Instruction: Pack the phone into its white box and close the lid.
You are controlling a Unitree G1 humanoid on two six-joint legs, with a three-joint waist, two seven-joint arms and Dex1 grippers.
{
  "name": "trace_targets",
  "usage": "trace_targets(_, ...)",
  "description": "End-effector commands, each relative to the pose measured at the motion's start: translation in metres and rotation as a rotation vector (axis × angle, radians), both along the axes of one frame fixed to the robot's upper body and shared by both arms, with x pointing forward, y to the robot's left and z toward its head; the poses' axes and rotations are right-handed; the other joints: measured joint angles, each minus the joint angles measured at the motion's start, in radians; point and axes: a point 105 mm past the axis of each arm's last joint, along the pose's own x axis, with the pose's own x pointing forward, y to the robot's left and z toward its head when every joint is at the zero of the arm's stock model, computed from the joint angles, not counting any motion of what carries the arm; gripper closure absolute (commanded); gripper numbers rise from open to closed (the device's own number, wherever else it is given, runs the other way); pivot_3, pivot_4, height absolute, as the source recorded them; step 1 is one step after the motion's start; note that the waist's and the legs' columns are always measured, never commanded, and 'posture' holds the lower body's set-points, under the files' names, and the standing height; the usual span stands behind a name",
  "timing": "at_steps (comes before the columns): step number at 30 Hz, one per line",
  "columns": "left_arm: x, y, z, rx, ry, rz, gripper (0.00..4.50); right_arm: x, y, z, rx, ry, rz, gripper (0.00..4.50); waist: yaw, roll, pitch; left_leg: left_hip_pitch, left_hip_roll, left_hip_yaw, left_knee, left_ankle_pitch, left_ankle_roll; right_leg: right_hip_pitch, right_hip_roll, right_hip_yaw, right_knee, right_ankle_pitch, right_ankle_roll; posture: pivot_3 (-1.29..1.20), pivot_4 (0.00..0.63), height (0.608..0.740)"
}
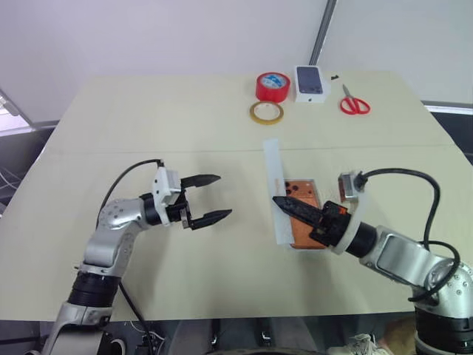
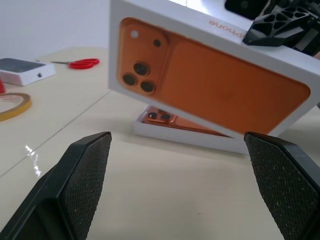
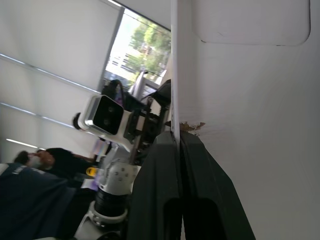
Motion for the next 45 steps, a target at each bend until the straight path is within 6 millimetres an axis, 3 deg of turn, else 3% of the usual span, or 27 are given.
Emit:
trace_targets(1, -0.005, -0.008, 0.006, -0.016, -0.022, -0.022, 0.0, -0.011, 0.008, 0.011, 0.046, -0.041, 0.056, 4.48, 0.0, 0.0, 0.0, 0.0, 0.0, 0.0, 0.0, 0.0, 0.0, 0.0, 0.0, 0.0, 0.0, 0.0, 0.0, 0.0, 0.15, 0.74)
trace_targets(4, -0.008, -0.017, 0.004, -0.03, -0.01, -0.038, 0.0, -0.016, 0.01, -0.006, 0.003, 0.029, 0.094, 4.48, 0.002, 0.0, 0.0, 0.0, 0.0, 0.0, 0.0, 0.0, 0.0, 0.0, 0.0, 0.0, 0.0, 0.0, 0.0, 0.0, 0.15, 0.74)
trace_targets(7, -0.009, -0.026, -0.001, -0.03, 0.001, -0.051, 0.83, -0.013, 0.009, -0.012, -0.006, 0.063, 0.084, 4.5, 0.002, 0.0, 0.0, 0.0, 0.0, 0.0, 0.0, 0.0, 0.0, 0.001, 0.0, 0.0, -0.001, 0.0, 0.0, 0.0, 0.15, 0.74)
trace_targets(14, -0.009, -0.048, -0.019, -0.022, 0.014, -0.072, 4.46, 0.008, 0.004, -0.014, 0.013, 0.096, 0.024, 4.5, 0.002, 0.0, 0.0, 0.0, 0.0, 0.0, 0.0, 0.0, 0.0, 0.0, 0.0, 0.0, -0.001, 0.0, 0.0, 0.0, 0.15, 0.74)
trace_targets(23, 0.0, -0.07, -0.029, -0.052, 0.046, -0.077, 4.46, 0.021, -0.012, -0.021, -0.05, 0.133, -0.042, 4.5, 0.004, 0.0, 0.0, 0.0, 0.0, 0.0, 0.0, 0.0, 0.001, 0.001, 0.0, 0.0, -0.002, 0.0, 0.0, 0.0, 0.15, 0.74)
trace_targets(26, 0.0, -0.078, -0.032, -0.062, 0.06, -0.09, 4.5, 0.028, -0.02, -0.017, -0.058, 0.127, -0.092, 3.56, 0.004, 0.0, 0.0, 0.0, 0.0, 0.0, 0.0, 0.0, 0.001, 0.001, 0.0, 0.0, -0.001, 0.0, 0.0, 0.0, 0.15, 0.74)
trace_targets(31, 0.003, -0.091, -0.035, -0.078, 0.07, -0.101, 4.5, 0.029, -0.045, -0.011, -0.154, 0.074, -0.143, 1.0, 0.006, -0.001, 0.0, -0.001, 0.0, 0.0, 0.0, 0.0, 0.001, 0.001, 0.0, 0.0, -0.002, 0.0, 0.0, 0.0, 0.15, 0.74)
trace_targets(34, 0.005, -0.097, -0.037, -0.086, 0.077, -0.11, 4.5, 0.039, -0.083, -0.012, -0.278, 0.047, -0.294, 1.0, 0.012, -0.001, 0.001, -0.001, 0.0, 0.0, 0.001, -0.001, 0.001, 0.001, 0.0, 0.0, -0.002, 0.0, 0.0, 0.0, 0.15, 0.74)
trace_targets(38, 0.008, -0.117, -0.039, -0.093, 0.08, -0.146, 4.5, 0.057, -0.141, 0.001, -0.403, -0.055, -0.541, 1.0, 0.025, -0.001, 0.001, 0.0, 0.0, 0.0, 0.001, -0.001, 0.001, 0.002, 0.001, 0.0, -0.002, 0.0, 0.0, 0.0, 0.15, 0.74)
trace_targets(40, 0.008, -0.128, -0.036, -0.103, 0.074, -0.167, 4.5, 0.063, -0.157, 0.001, -0.493, -0.094, -0.606, 1.0, 0.027, -0.002, 0.001, -0.001, -0.001, 0.001, 0.001, -0.001, 0.001, 0.001, 0.001, 0.0, -0.002, 0.0, 0.0, 0.0, 0.15, 0.74)
trace_targets(42, 0.007, -0.138, -0.03, -0.114, 0.055, -0.191, 4.5, 0.067, -0.162, -0.003, -0.687, -0.2, -0.609, 1.0, 0.027, -0.001, 0.001, -0.001, -0.001, 0.001, 0.001, -0.001, 0.002, 0.001, 0.001, 0.0, -0.002, 0.0, 0.0, 0.0, 0.15, 0.74)
trace_targets(45, 0.006, -0.14, -0.025, -0.113, 0.038, -0.211, 4.5, 0.07, -0.148, -0.007, -0.989, -0.452, -0.491, 1.0, 0.022, -0.001, 0.0, 0.0, -0.001, 0.001, 0.001, -0.001, 0.002, 0.001, 0.002, 0.0, -0.002, 0.0, 0.001, 0.0, 0.15, 0.74)
